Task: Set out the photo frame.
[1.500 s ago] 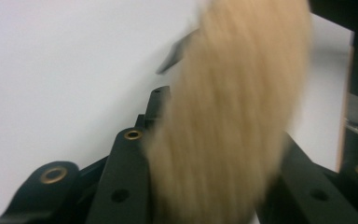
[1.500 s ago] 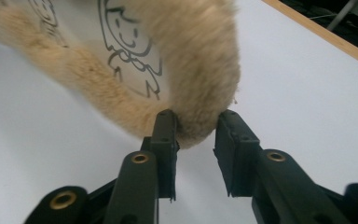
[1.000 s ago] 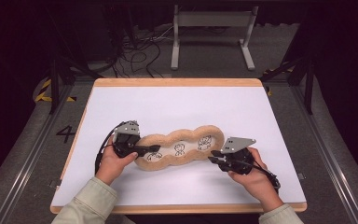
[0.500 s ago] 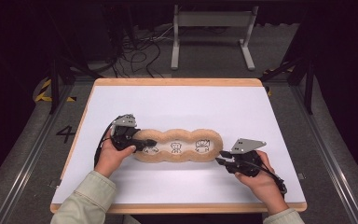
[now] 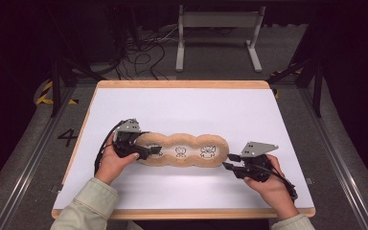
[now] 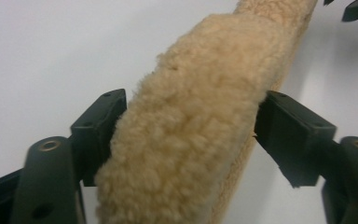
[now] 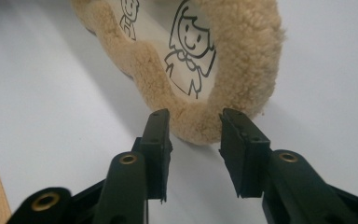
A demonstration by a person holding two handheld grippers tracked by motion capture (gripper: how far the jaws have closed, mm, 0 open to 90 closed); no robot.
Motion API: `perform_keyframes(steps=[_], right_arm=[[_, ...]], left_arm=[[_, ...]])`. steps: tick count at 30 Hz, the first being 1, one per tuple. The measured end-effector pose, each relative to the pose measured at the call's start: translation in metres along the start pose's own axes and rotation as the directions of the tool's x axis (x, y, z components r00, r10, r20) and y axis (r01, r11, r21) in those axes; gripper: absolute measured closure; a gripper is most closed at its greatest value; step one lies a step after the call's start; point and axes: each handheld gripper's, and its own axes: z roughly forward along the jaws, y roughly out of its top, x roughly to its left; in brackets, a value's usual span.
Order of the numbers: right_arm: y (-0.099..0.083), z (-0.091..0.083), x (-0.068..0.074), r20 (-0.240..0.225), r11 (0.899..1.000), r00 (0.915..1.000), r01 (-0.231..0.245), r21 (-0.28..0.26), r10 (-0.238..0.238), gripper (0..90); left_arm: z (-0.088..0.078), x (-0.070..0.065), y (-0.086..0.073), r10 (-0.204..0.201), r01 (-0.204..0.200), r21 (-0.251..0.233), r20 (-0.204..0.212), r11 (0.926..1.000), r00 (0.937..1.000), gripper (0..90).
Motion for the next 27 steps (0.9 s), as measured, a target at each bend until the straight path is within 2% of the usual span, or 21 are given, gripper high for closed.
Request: perform_keyframes(steps=[4,6,8,11,14,17,18,21,27], right_arm=[[0.004,-0.008,-0.004,-0.001,0.999,0.9999,-0.017,-0.029,0.017,53.7],[0.008,-0.013,-0.007,0.002,0.999,0.9998,-0.018,-0.049,0.019,52.1],[0.012,-0.018,-0.009,0.004,0.998,0.9999,-0.016,-0.064,0.017,51.6],[0.017,-0.023,-0.014,0.003,0.997,0.9999,-0.016,-0.081,0.016,50.8],[0.019,-0.028,-0.018,0.001,0.995,0.9998,-0.020,-0.095,0.020,48.5],[0.020,-0.034,-0.025,0.003,0.993,0.9995,-0.031,-0.110,0.032,46.1],[0.020,-0.035,-0.027,0.003,0.993,0.9993,-0.037,-0.114,0.037,45.2],[0.019,-0.039,-0.033,0.004,0.991,0.9986,-0.051,-0.120,0.052,42.2],[0.013,-0.041,-0.046,0.003,0.990,0.9961,-0.087,-0.111,0.088,36.6]], left_arm=[[-0.012,-0.007,-0.003,-0.002,0.002,-0.018,-0.042,0.9998,0.9991,23.2],[-0.021,-0.010,-0.006,-0.019,0.016,-0.034,-0.090,0.9993,0.9958,22.3],[-0.031,-0.014,-0.010,-0.031,0.024,-0.060,-0.117,0.9979,0.9927,22.3],[-0.045,-0.019,-0.015,-0.050,0.039,-0.086,-0.128,0.9956,0.9906,22.2],[-0.057,-0.023,-0.020,-0.049,0.035,-0.092,-0.150,0.9951,0.9875,21.7],[-0.066,-0.025,-0.031,-0.075,0.060,-0.092,-0.175,0.9940,0.9817,21.5],[-0.066,-0.025,-0.031,-0.075,0.060,-0.092,-0.175,0.9940,0.9817,21.3],[-0.077,-0.022,-0.044,-0.111,0.094,-0.094,-0.202,0.9912,0.9731,20.8],[-0.088,-0.016,-0.061,-0.137,0.116,-0.101,-0.243,0.9882,0.9603,20.8]])
